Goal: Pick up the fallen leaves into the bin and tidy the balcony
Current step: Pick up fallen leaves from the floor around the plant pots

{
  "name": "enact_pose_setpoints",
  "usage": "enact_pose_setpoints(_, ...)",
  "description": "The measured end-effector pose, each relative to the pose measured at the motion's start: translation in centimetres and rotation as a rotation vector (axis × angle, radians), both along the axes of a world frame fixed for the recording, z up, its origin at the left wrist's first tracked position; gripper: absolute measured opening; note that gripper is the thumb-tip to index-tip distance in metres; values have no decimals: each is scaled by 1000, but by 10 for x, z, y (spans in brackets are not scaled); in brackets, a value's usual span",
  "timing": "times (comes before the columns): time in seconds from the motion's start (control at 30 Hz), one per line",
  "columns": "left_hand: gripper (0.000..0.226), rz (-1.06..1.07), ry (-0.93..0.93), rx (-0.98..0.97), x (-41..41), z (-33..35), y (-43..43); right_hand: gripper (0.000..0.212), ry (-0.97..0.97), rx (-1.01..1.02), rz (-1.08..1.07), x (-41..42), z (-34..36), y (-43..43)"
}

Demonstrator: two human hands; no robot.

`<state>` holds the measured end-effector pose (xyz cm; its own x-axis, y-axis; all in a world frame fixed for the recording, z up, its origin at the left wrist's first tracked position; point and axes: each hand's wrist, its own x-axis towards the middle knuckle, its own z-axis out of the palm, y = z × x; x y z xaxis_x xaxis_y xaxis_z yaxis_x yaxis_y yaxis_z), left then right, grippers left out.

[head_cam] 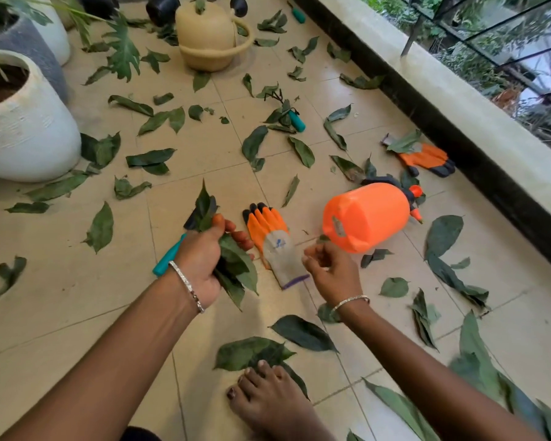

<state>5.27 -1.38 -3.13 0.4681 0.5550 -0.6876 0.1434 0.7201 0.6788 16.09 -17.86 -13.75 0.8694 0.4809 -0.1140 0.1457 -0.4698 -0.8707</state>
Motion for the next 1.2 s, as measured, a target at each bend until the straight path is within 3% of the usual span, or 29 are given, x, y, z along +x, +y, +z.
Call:
enact_pose_setpoints(0.13, 31, -28, 18, 51, 2, 0, -1, 70, -99, -547, 184, 2, -56, -58)
enact_pose_setpoints(0.23, 31, -43, 57, 83, 3, 0, 0, 92, -282, -734, 338, -27, -83, -81)
enact_pose_setpoints(0.3, 32, -40, 58, 89, 4, 2, 1, 84, -451, -715, 384, -43, -96, -81)
enact_pose_setpoints(0.37, 33, -36, 51, 80, 4, 3, 2, 62, -556, -611, 410, -53, -105, -76)
enact_pose_setpoints(0.47, 33, -37, 46, 65, 3, 4, 3, 32, -628, -524, 465, -62, -114, -65)
enact_pose_setpoints(0.57, 33, -29, 39, 56, -1, 5, 7, 22, -639, -543, 512, -70, -119, -61)
enact_pose_setpoints(0.7, 32, 18, 30, 33, -13, 8, 16, 14, -326, -434, 423, -62, -106, -52)
enact_pose_setpoints(0.8, 32, 92, -4, -8, -26, 17, 25, 7, -73, -344, 125, -51, -77, -31)
enact_pose_setpoints(0.87, 31, 156, -54, -44, -39, 26, 33, 8, 248, -227, -86, -47, -42, -5)
enact_pose_setpoints(0.93, 32, 229, -113, -56, -60, 39, 42, 15, 627, 28, -176, -47, 4, 27)
enact_pose_setpoints(1.0, 32, 320, -164, -54, -83, 55, 50, 22, 827, 166, -143, -52, 54, 60)
enact_pose_setpoints(1.2, 25, 587, -344, -9, -201, 104, 53, 36, 955, 196, 338, -123, 208, 144)
